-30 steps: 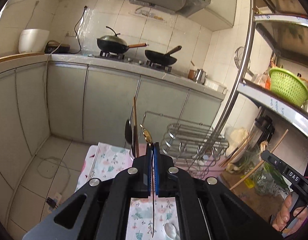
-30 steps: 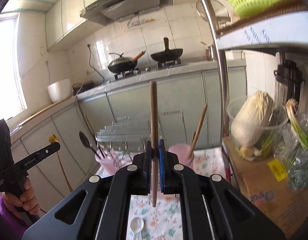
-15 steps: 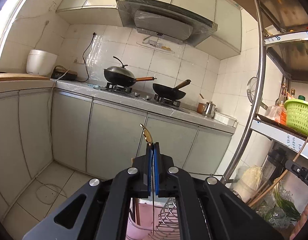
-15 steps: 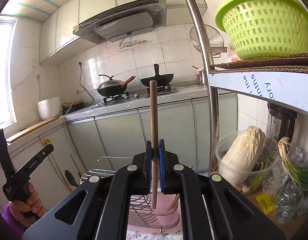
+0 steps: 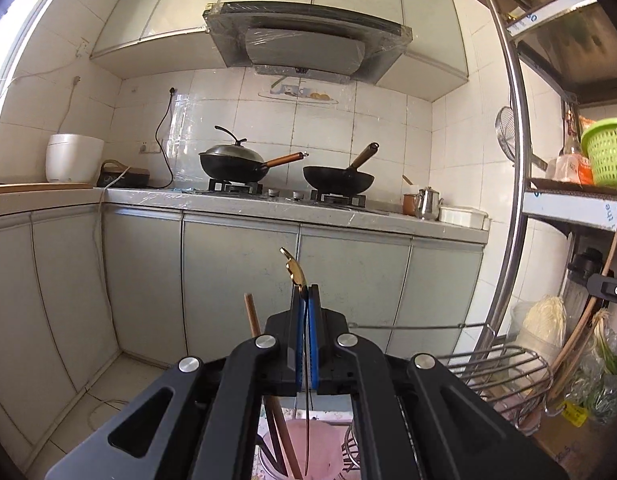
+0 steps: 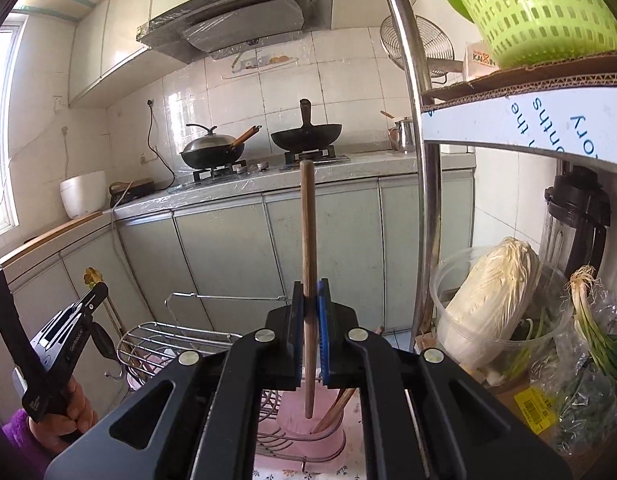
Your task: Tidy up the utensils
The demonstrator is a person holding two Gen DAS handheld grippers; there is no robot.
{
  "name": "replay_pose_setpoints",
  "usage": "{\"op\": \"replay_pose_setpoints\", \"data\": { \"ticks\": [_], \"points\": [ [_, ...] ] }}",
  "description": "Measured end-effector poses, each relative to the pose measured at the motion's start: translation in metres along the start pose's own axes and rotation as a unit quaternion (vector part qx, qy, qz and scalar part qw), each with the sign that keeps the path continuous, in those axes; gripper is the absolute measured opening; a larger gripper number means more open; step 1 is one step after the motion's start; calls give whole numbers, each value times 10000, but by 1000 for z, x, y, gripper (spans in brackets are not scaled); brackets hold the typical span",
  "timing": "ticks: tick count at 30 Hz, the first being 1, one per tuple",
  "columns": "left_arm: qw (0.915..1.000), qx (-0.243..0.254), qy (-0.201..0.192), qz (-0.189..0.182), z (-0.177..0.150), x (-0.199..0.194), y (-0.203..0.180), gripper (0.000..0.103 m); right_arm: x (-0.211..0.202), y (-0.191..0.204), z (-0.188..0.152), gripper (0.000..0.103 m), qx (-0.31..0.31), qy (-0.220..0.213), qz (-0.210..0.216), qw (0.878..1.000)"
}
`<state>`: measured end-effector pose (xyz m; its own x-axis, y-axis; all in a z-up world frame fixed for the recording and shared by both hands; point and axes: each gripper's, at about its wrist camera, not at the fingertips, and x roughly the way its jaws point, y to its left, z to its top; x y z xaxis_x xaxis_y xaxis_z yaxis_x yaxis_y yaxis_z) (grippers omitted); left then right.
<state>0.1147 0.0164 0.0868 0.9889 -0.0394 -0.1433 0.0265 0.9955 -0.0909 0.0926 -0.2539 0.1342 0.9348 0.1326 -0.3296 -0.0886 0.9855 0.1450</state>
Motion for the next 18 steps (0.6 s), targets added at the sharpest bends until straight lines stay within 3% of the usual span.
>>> {"op": "replay_pose_setpoints", "data": {
  "ticks": [10, 18],
  "points": [
    [9979, 199, 610, -73, -39, -6, 1, 2, 10, 8, -34, 7, -79, 555, 47, 9984],
    [9942, 37, 1071, -60, -53, -4, 17, 2, 19, 12, -61, 7, -130, 913, -79, 9957]
  ]
}}
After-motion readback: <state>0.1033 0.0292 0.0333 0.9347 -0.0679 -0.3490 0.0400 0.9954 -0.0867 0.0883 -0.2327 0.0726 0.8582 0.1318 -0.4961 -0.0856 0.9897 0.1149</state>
